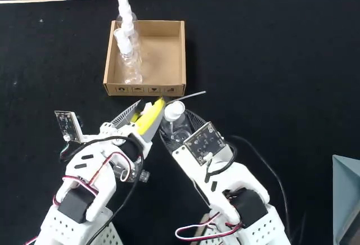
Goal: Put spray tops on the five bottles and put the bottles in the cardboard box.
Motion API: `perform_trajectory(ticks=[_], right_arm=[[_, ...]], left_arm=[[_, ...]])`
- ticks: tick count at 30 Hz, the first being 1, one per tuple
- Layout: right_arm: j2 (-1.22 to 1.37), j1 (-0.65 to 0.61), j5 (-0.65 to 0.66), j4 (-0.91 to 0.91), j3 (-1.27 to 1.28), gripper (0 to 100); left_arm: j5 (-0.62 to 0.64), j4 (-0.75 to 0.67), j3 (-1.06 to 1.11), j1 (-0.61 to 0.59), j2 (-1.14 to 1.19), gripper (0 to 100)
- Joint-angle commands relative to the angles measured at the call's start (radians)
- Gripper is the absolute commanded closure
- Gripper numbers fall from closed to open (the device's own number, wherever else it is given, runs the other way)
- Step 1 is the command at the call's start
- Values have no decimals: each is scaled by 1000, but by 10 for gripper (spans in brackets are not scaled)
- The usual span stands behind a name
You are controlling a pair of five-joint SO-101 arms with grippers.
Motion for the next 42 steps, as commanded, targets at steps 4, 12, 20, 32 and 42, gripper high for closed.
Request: perform_trajectory(ticks=[4, 12, 20, 32, 42], right_arm=[[-122, -14, 9, -25, -10, 986], [-122, -14, 9, -25, -8, 986], [-122, -14, 9, -25, -8, 986], [-122, -12, 9, -25, -8, 986], [-127, -3, 9, -25, -8, 986]], left_arm=[[-64, -9, -4, 85, 0, 806], [-71, -9, 10, 102, 0, 806], [-66, -9, 7, 99, -2, 806], [-69, -11, -5, 90, -2, 806], [-71, -18, -10, -19, -2, 806]])
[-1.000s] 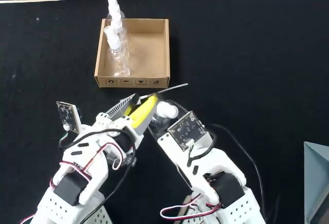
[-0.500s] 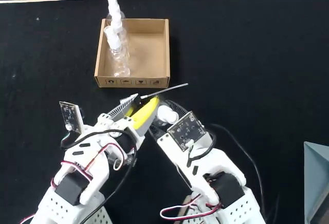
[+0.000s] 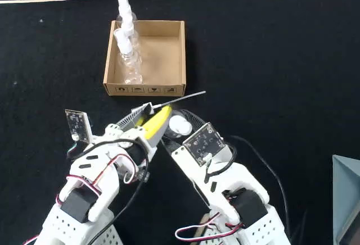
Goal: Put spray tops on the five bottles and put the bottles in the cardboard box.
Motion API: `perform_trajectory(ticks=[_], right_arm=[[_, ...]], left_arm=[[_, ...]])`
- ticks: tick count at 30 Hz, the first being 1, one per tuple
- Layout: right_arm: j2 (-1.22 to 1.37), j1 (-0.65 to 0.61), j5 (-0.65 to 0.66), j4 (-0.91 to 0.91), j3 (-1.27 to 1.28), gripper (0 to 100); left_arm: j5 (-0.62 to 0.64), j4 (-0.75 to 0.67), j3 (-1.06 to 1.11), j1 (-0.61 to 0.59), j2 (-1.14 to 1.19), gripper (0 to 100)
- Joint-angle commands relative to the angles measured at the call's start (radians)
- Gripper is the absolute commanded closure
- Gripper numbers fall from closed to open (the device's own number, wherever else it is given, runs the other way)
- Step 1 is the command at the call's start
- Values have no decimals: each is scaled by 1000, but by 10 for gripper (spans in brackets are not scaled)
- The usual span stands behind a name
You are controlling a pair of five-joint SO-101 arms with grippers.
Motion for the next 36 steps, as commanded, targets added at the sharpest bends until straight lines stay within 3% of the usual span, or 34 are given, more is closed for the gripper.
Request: perform_trajectory(ticks=[1, 10, 14, 25, 36], right_arm=[[-128, 12, 9, -25, -8, 986], [-128, 54, 9, -32, -8, 986], [-127, 55, 9, -32, -10, 986], [-127, 58, 8, -32, -10, 986], [-124, 58, 8, -31, -8, 986]], left_arm=[[-12, -21, -21, -51, -14, 806], [-146, -18, -27, -76, -14, 806], [-203, -12, -25, -143, -14, 806], [-203, -11, 74, -383, -15, 806], [-203, -9, 150, -533, -12, 806]])
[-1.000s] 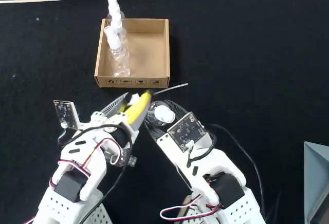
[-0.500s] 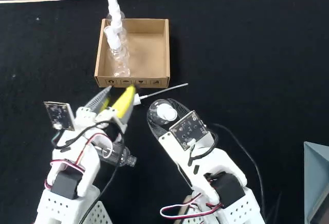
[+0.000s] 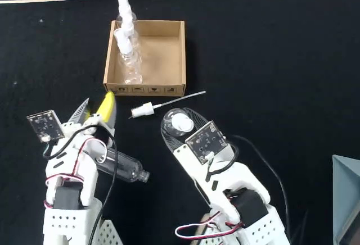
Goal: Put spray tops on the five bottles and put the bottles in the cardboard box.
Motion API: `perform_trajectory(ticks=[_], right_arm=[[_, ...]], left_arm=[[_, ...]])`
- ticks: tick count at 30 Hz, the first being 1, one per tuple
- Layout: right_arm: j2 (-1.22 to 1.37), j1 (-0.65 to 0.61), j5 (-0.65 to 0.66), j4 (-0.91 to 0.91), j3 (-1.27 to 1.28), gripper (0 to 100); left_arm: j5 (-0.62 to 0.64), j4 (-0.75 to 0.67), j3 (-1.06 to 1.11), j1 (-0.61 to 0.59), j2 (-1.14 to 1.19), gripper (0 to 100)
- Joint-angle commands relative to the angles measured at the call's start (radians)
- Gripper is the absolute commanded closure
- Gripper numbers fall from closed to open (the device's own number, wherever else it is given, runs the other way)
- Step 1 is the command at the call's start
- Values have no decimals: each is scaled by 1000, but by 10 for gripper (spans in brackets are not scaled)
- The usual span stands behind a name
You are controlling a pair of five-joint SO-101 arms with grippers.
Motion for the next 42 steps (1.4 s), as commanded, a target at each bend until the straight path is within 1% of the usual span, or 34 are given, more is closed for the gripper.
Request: perform_trajectory(ticks=[1, 3, 9, 14, 17, 22, 26, 31, 42], right_arm=[[-124, 29, 8, -31, -8, 986], [-122, 31, 8, -29, -10, 986], [-122, 31, 9, -26, -15, 986], [-122, 31, 9, -25, -25, 986], [-122, 38, 9, 6, -56, 986], [-104, 72, 9, 74, -157, 986], [-73, 103, 9, 97, -232, 986], [8, 112, 11, 91, -300, 986], [294, 110, 11, 71, -495, 986]], left_arm=[[-11, -9, 28, -58, -12, 806], [-11, -2, 28, -77, -12, 806], [-12, 118, 28, -91, -14, 805], [-12, 124, 28, -91, -12, 805], [-12, 126, 28, -84, -12, 805], [-77, 152, 28, -82, -11, 805], [-81, 155, 28, -81, -11, 805], [-81, 155, 28, -81, -11, 805], [-81, 160, 28, -81, -11, 805]])
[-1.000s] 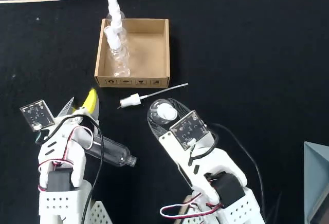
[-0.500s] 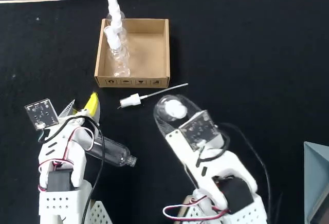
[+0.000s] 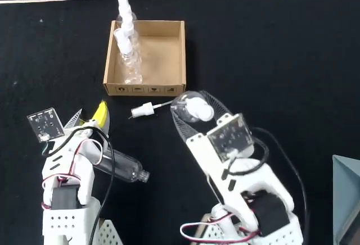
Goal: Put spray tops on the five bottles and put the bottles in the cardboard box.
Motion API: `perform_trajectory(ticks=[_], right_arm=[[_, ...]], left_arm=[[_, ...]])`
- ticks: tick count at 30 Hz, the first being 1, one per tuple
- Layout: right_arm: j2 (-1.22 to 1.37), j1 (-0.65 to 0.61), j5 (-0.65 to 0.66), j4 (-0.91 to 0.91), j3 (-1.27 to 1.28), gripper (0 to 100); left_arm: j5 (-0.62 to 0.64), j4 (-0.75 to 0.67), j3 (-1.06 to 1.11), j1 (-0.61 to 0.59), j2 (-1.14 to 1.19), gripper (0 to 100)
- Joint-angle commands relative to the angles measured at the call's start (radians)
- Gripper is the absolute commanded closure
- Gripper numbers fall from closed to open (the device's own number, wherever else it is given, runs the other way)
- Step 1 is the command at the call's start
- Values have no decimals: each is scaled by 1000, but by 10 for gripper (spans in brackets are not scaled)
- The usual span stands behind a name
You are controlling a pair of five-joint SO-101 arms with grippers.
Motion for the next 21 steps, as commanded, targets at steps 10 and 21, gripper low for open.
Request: perform_trajectory(ticks=[10, 21], right_arm=[[266, 26, 9, -147, -110, 986], [510, 28, 9, -327, -174, 986]], left_arm=[[-9, 9, 24, -2, -11, 805], [-9, 9, 24, -2, -11, 805]])
